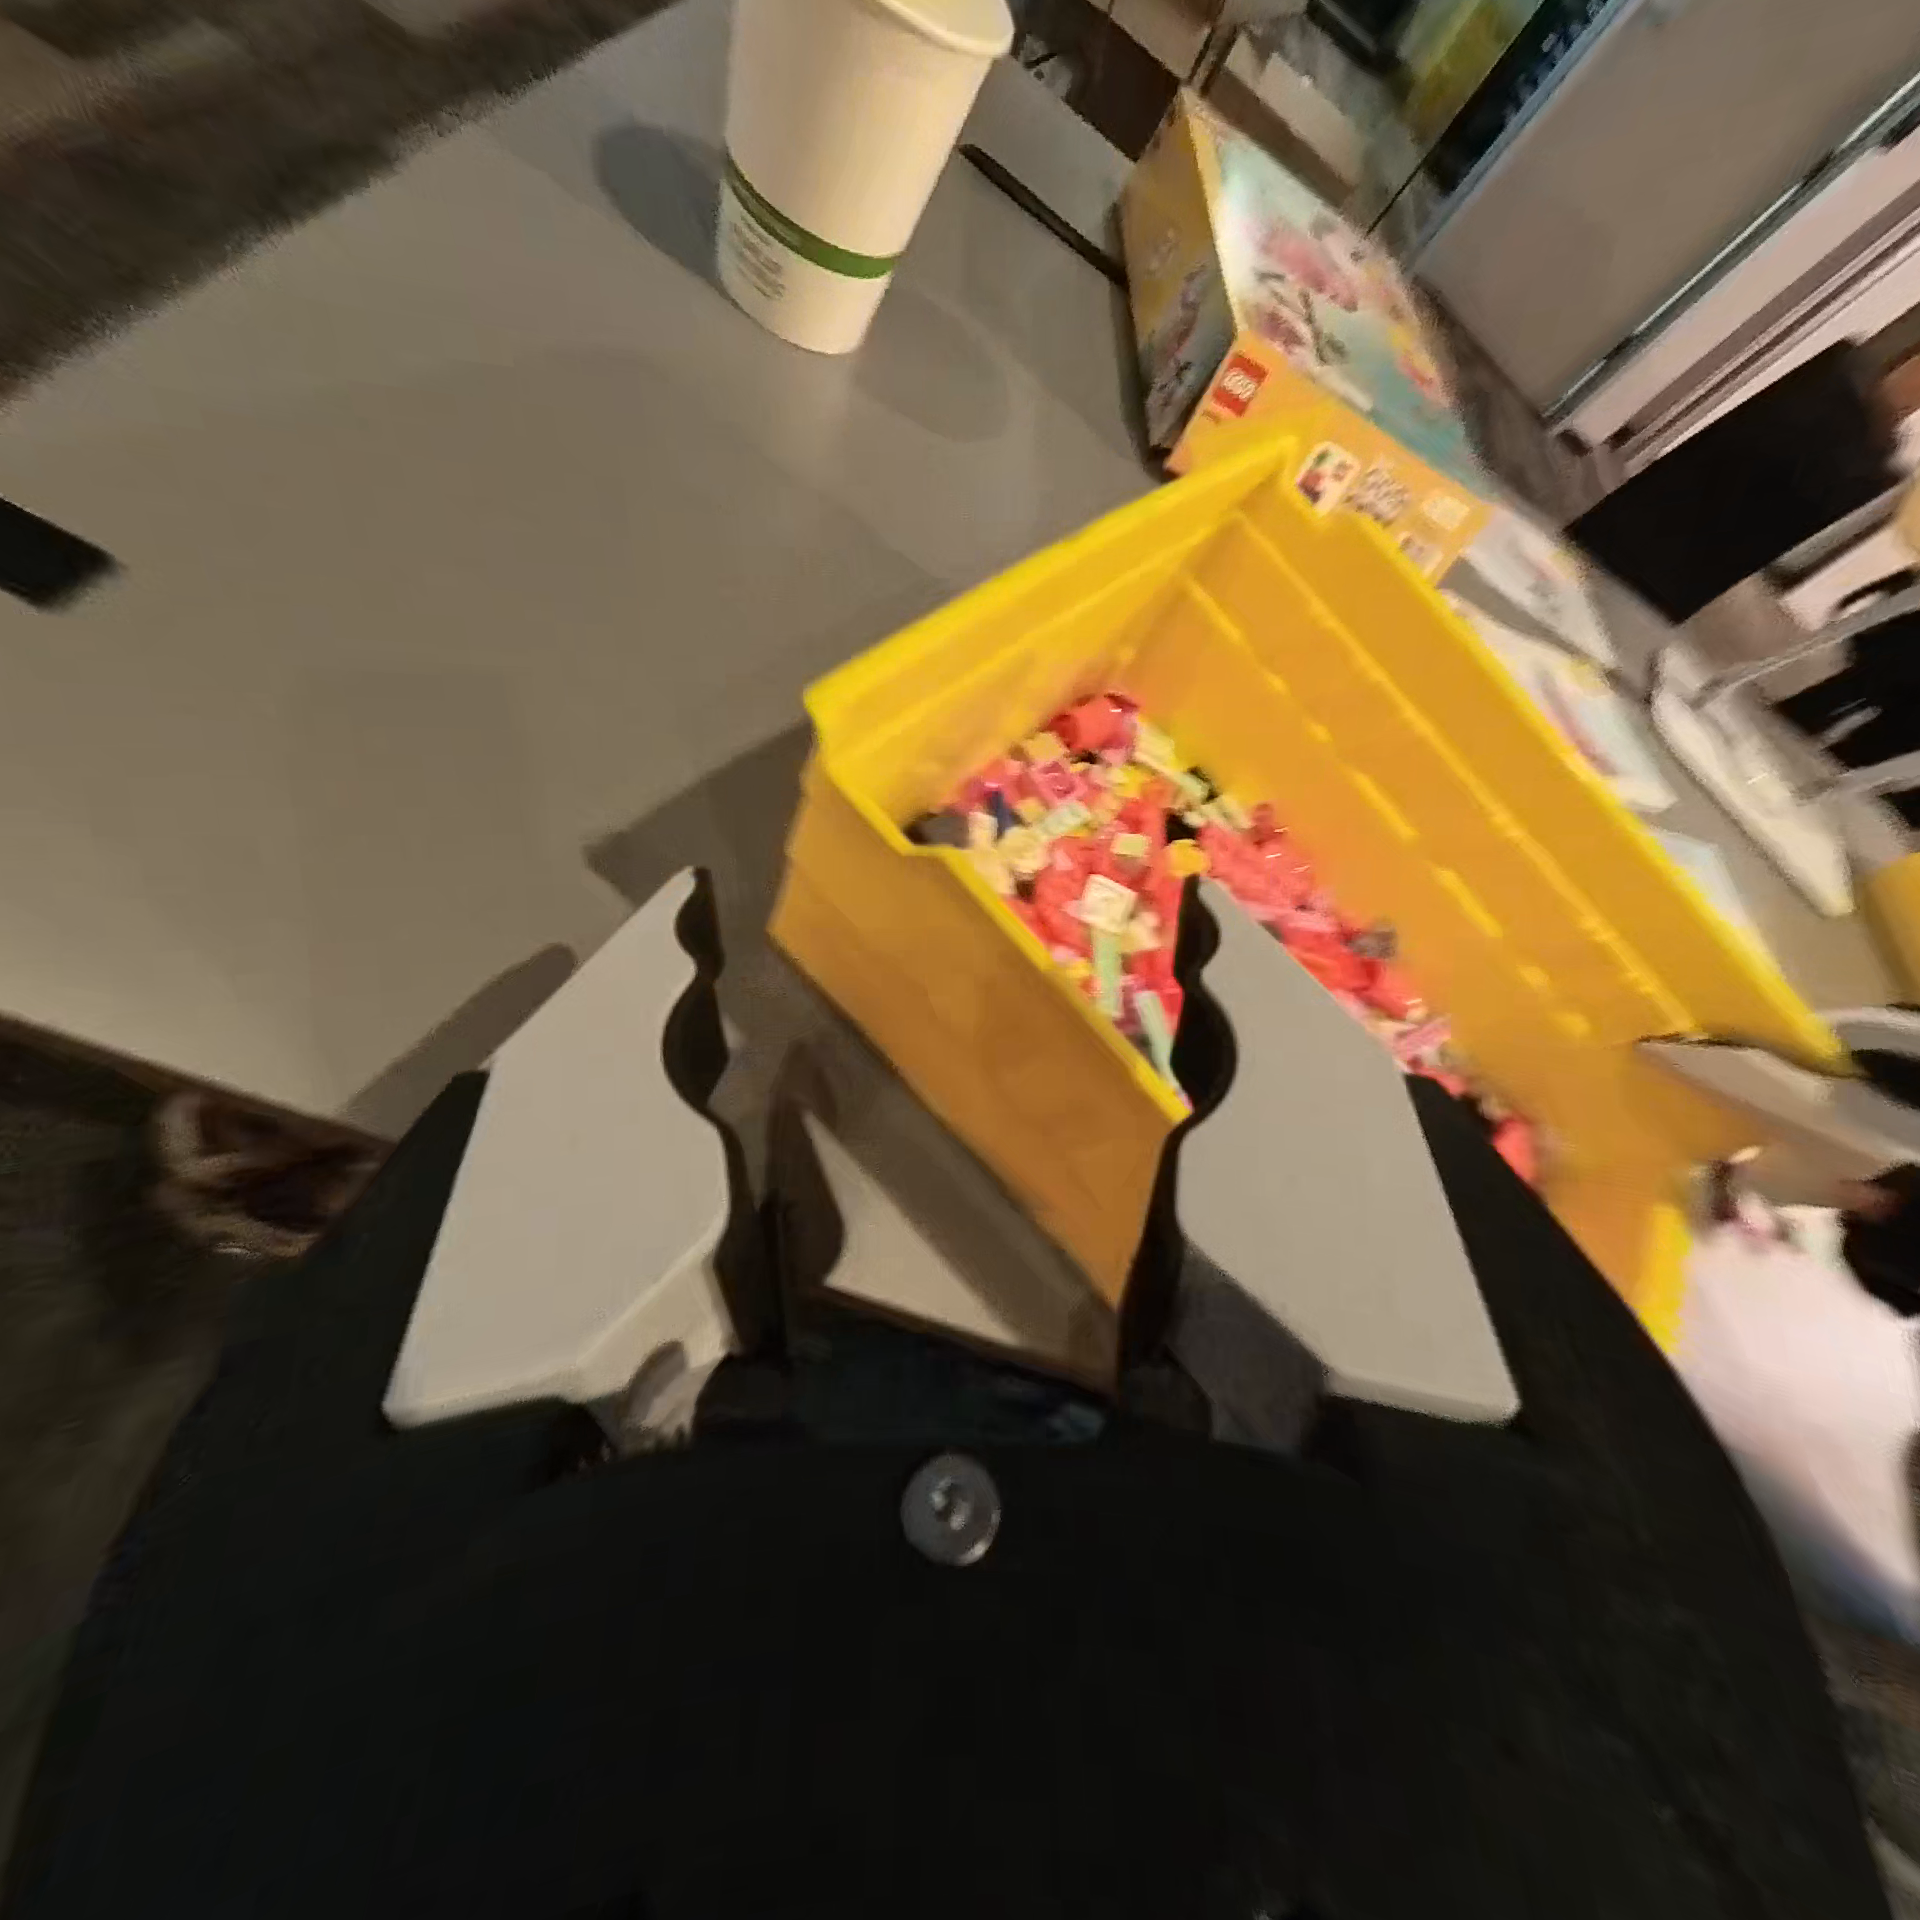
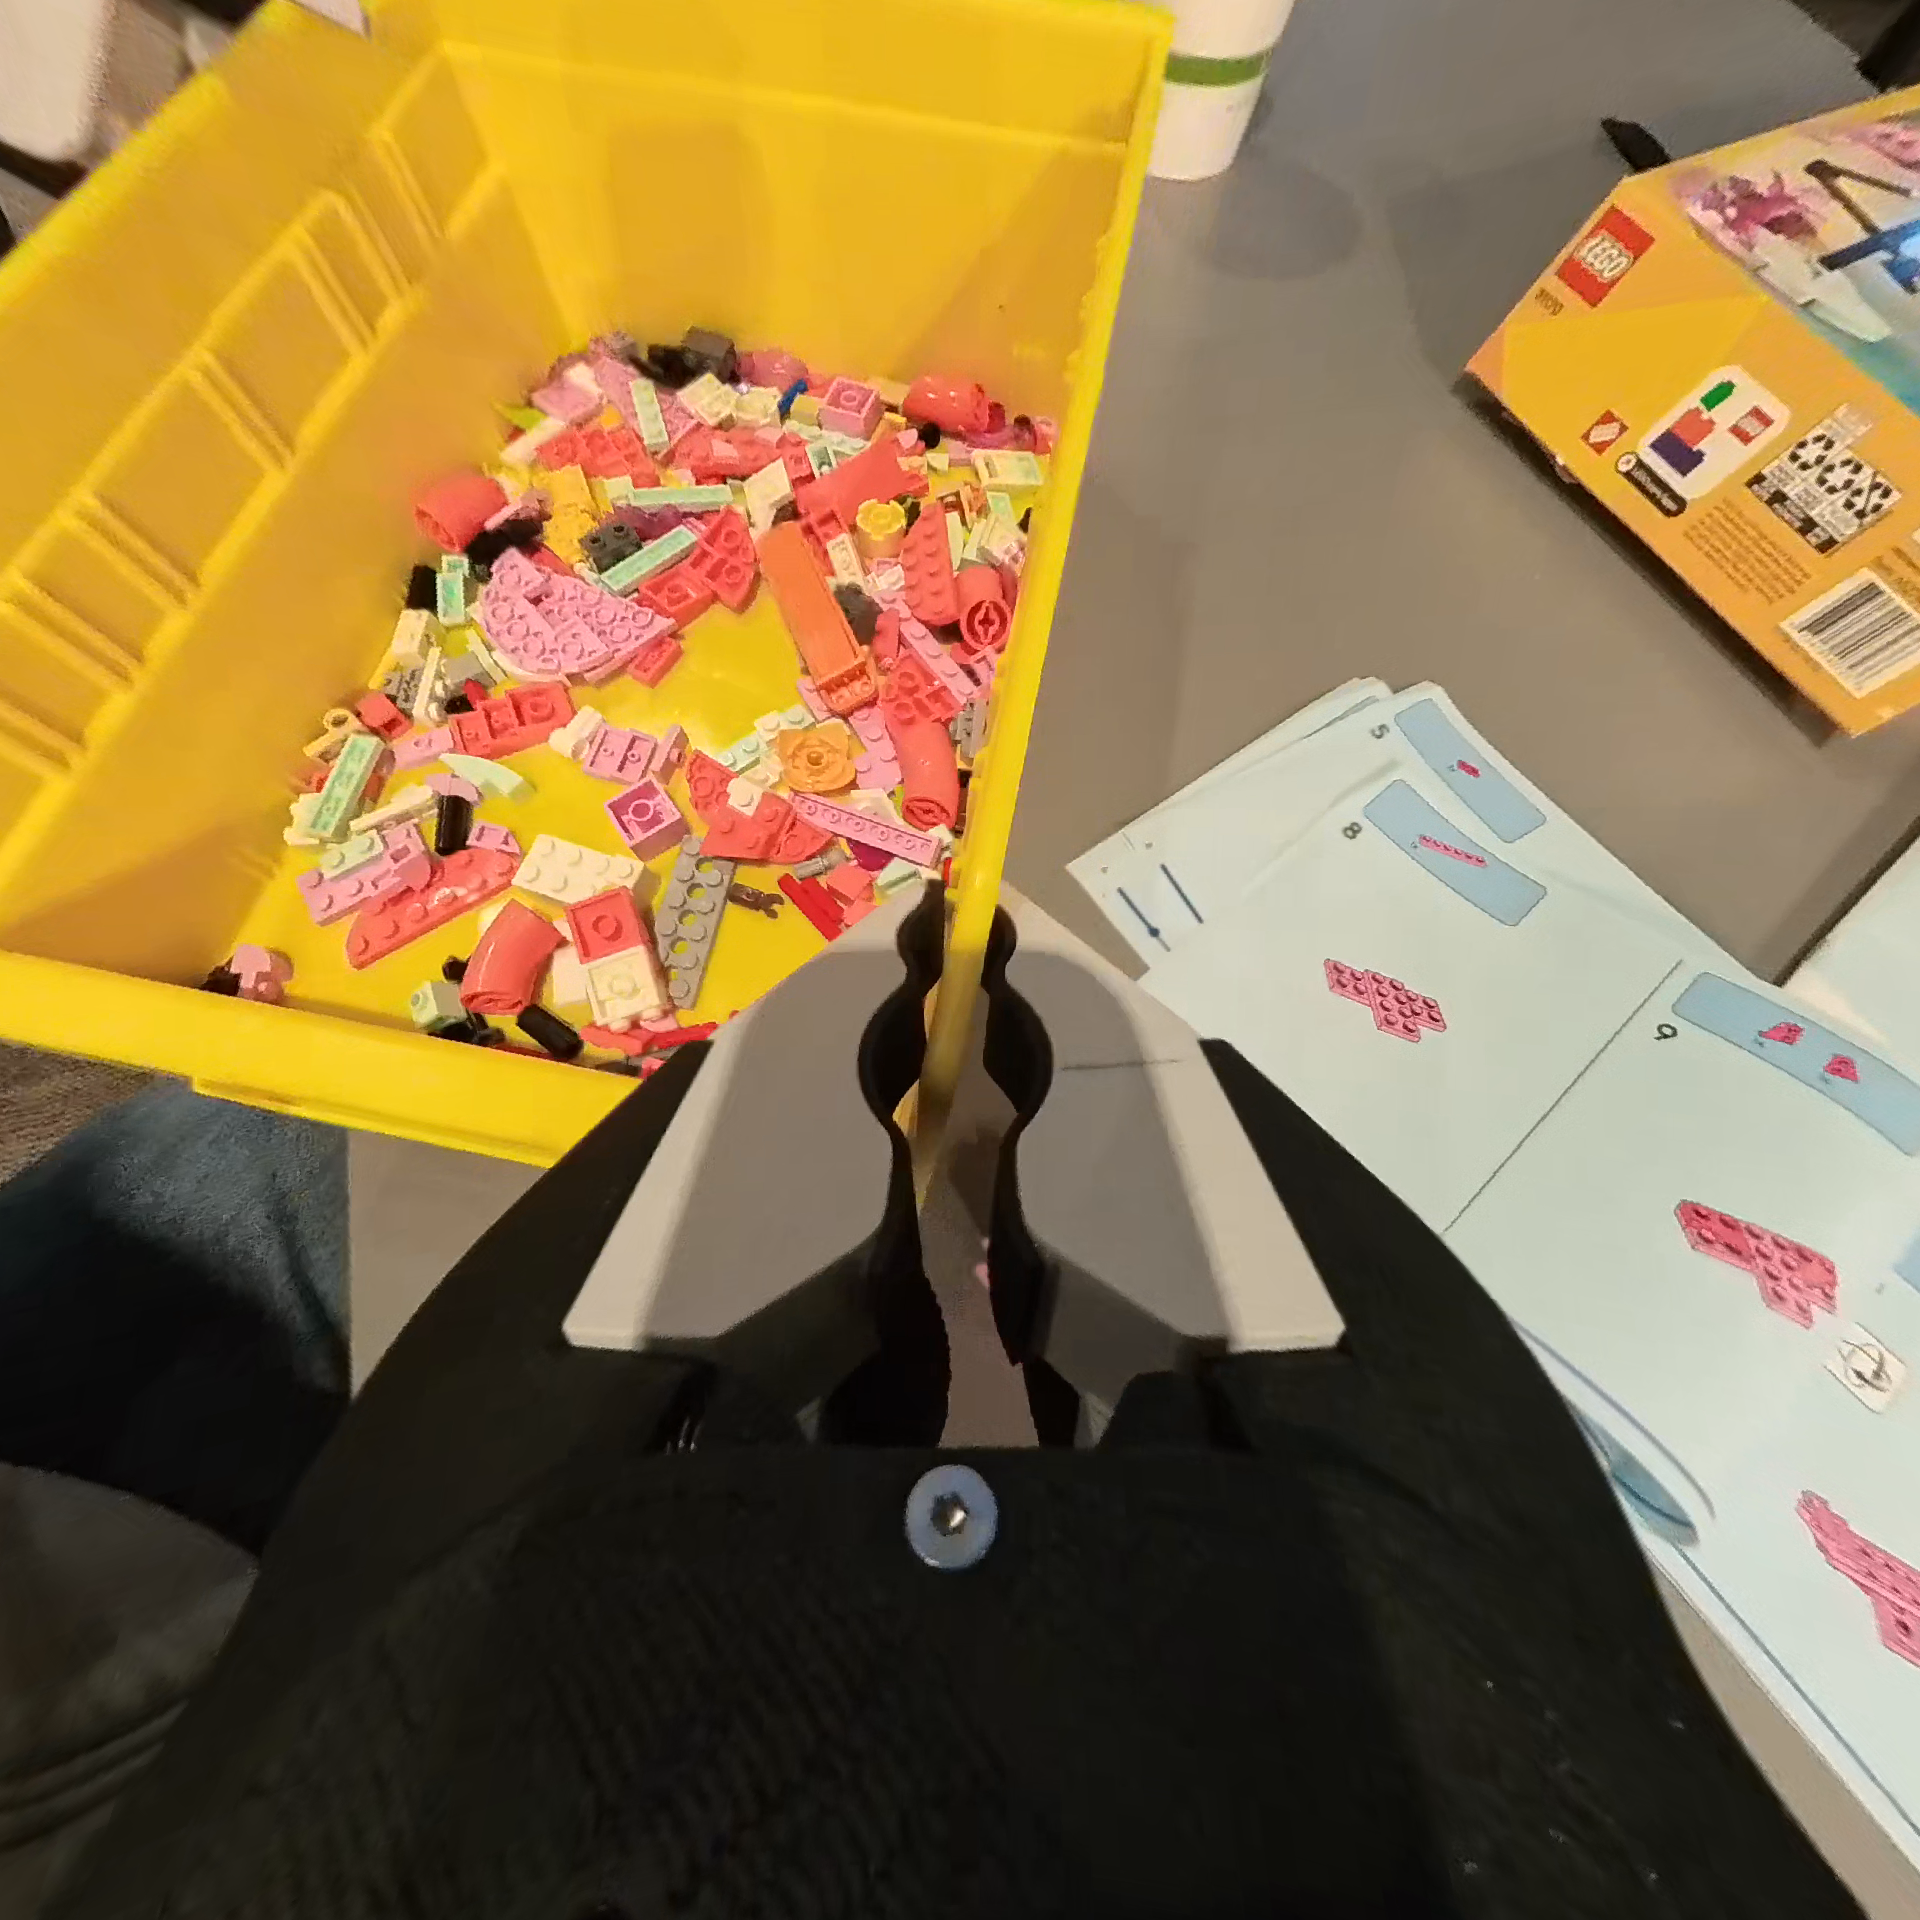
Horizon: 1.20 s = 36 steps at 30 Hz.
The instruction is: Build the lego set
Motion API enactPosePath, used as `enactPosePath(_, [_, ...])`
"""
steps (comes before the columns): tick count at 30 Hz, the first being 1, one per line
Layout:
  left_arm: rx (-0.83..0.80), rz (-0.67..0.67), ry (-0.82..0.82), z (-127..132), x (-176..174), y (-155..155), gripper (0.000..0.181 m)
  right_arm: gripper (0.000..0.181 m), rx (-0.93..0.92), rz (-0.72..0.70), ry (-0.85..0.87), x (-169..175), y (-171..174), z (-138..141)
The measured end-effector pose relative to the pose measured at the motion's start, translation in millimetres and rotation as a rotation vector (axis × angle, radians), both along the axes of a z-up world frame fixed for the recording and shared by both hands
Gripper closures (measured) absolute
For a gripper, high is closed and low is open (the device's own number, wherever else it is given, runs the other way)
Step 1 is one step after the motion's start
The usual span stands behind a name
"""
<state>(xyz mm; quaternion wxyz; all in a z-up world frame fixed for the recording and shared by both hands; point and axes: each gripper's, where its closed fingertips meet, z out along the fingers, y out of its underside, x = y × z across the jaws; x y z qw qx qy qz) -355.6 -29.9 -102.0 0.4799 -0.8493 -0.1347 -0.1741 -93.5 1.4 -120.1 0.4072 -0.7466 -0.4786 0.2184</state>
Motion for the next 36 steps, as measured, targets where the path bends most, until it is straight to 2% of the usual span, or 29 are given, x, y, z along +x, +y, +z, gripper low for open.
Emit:
enactPosePath(4, [0.028, -0.057, 0.194, 20, -16, -7, 0.1, 0.178, 0.038, 0.012, -0.016, 5, -9, 6])
enactPosePath(6, [0.029, -0.127, 0.296, 32, -10, -5, 0.115, 0.178, 0.049, 0.004, -0.016, 6, -12, 6])
enactPosePath(8, [0.06, -0.261, 0.452, 46, 13, -2, 0.131, 0.178, 0.048, -0.008, -0.017, 8, -13, 4])
enactPosePath(10, [0.047, -0.473, 0.606, 50, 49, 0, 0.145, 0.178, 0.038, -0.019, -0.014, 9, -13, 1])
enactPosePath(13, [-0.16, -0.81, 0.736, 27, 89, -2, 0.174, 0.177, 0.03, -0.038, -0.012, 9, -11, -4])
enactPosePath(18, [-0.63, -1.022, 0.883, -30, 81, 14, 0.174, 0.177, 0.029, -0.046, 0.009, 10, -10, -6])
enactPosePath(21, [-0.813, -1.126, 0.922, -55, 73, 17, 0.17, 0.177, 0.034, -0.043, 0.021, 11, -10, -6])
enactPosePath(25, [-0.954, -1.159, 0.992, -71, 58, 28, 0.163, 0.177, 0.036, -0.033, 0.022, 11, -11, -6])
enactPosePath(28, [-0.999, -1.154, 1.041, -77, 49, 37, 0.157, 0.177, 0.034, -0.026, 0.026, 11, -11, -6])
enactPosePath(33, [-1.028, -1.174, 1.103, -87, 48, 43, 0.157, 0.178, 0.036, -0.02, 0.042, 9, -11, -6])
enactPosePath(36, [-1.047, -1.17, 1.153, -91, 44, 45, 0.164, 0.178, 0.041, -0.019, 0.038, 9, -11, -6])
